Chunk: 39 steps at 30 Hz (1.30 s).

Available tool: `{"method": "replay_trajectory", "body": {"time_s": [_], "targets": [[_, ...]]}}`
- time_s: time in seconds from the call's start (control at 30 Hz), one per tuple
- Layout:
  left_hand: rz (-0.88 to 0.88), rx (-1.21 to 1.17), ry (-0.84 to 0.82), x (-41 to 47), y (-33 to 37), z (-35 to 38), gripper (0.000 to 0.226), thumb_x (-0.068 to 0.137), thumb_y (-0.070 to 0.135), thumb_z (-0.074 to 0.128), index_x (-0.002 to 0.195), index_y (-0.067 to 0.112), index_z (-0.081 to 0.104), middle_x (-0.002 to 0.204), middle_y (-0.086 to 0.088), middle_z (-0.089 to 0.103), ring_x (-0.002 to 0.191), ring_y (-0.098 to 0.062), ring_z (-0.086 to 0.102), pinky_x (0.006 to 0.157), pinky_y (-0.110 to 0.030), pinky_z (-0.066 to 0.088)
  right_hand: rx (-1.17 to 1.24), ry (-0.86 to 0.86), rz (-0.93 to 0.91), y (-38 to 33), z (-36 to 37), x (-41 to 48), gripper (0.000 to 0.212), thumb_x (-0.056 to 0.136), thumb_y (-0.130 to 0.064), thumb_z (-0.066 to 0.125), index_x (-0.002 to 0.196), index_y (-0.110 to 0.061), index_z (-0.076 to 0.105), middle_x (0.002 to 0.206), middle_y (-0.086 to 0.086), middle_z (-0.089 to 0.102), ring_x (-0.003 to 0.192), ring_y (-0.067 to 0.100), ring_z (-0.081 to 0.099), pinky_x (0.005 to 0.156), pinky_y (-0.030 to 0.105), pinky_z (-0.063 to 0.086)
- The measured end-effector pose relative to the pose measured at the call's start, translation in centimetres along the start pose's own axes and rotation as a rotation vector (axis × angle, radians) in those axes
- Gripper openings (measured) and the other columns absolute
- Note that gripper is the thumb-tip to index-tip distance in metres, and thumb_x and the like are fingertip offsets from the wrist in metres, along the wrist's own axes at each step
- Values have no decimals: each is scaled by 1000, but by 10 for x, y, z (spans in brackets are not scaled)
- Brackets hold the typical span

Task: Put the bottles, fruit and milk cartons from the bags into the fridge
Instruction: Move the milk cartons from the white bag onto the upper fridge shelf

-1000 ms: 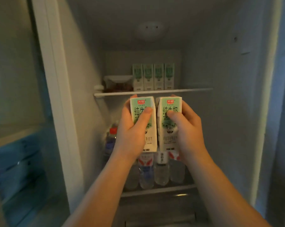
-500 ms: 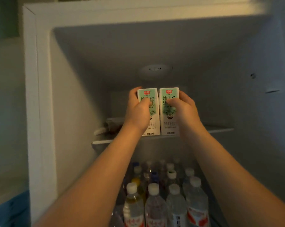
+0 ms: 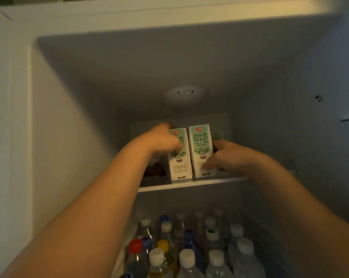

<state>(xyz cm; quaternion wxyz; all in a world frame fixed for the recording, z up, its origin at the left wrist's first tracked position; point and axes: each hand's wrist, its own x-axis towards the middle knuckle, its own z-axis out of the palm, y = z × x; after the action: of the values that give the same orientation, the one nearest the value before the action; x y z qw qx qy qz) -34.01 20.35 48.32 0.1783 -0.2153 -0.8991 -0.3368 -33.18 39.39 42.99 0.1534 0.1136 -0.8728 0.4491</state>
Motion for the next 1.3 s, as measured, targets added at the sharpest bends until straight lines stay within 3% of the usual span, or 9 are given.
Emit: {"method": "replay_trajectory", "body": {"time_s": [0.1,0.27,0.47,0.77,1.1,1.2,1.3], "targets": [[11,318,-55,9,10,-14,59,80,17,80,132,18,53,120,-3,67,107,-22,63,81,-34,48,-134,-12,42,2,-5,2,32,84,-10,75,111,-22,65,105,-7,72,89,11,66,66,26,50],[16,502,-83,35,11,-8,58,80,23,83,131,15,57,124,-3,67,111,-24,64,96,-39,51,-170,12,125,-3,-4,27,24,80,-6,79,98,-16,66,97,1,73,85,18,71,66,28,60],[29,647,-5,71,-12,4,55,77,34,84,125,22,61,124,-2,66,110,-23,64,96,-43,54,-308,-73,273,-15,4,74,28,86,-4,73,111,-9,62,112,12,70,101,27,70,92,43,58],[104,772,76,104,-39,15,66,82,37,76,139,21,49,141,-6,41,133,-29,35,108,-44,38,-454,-120,352,-17,14,111,39,91,-10,70,128,-2,58,124,16,67,114,29,66,101,43,52],[78,863,152,92,-42,30,69,85,22,71,147,19,40,148,-8,35,135,-30,34,110,-47,32,-572,13,179,-6,22,103,42,90,-14,70,127,0,58,126,19,64,115,33,63,97,41,53],[86,869,167,78,-39,35,70,87,25,69,149,18,37,149,-7,37,136,-30,35,109,-47,32,-608,57,209,-5,26,94,51,93,-23,66,138,-7,48,135,12,57,121,27,58,101,37,50],[115,822,181,60,-42,34,73,92,35,62,154,20,28,157,-6,31,142,-30,29,112,-50,29,-529,123,202,-6,30,83,46,94,-25,63,136,-10,53,133,9,58,120,25,57,103,36,49]]}}
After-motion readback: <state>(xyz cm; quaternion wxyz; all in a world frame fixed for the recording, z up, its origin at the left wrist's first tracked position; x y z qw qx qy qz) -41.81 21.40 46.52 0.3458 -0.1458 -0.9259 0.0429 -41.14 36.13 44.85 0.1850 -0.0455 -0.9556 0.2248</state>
